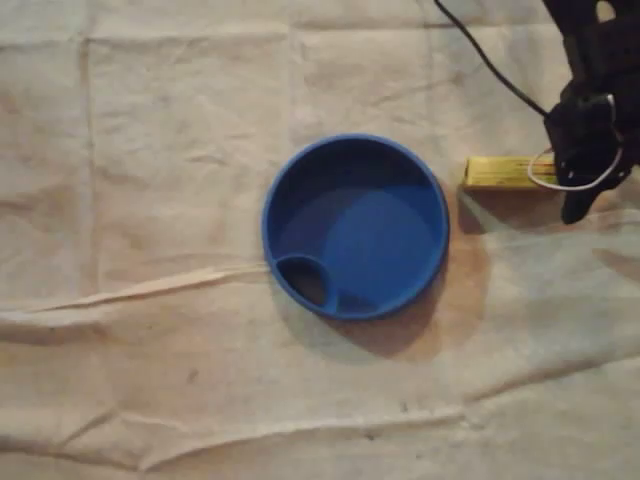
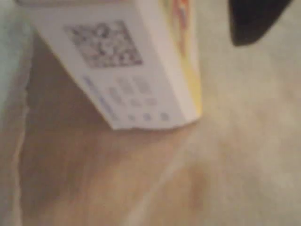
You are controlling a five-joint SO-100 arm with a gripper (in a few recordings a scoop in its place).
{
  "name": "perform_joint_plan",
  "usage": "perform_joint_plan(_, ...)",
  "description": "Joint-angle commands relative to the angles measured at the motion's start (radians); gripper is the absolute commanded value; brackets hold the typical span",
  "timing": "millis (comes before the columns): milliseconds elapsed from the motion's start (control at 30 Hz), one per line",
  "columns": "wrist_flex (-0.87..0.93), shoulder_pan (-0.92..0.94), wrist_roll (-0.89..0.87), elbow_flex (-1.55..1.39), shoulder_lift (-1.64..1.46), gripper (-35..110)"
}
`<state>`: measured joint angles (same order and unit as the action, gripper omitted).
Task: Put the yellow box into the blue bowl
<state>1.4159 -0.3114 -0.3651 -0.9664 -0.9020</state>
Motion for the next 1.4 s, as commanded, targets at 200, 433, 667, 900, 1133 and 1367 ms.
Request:
perform_joint_plan(200, -0.012, 0.0, 0.005, 0.026, -0.031, 25)
perform_joint_plan(433, -0.014, 0.005, 0.005, 0.026, -0.026, 7)
perform_joint_plan(667, -0.014, 0.008, 0.005, 0.028, -0.025, 0)
perform_joint_plan(900, -0.006, 0.011, 0.005, 0.029, -0.046, 0)
perform_joint_plan(1133, 0.005, 0.008, 0.003, 0.044, -0.209, 0)
perform_joint_plan(1367, 0.04, 0.002, 0.003, 0.043, -0.4, 0)
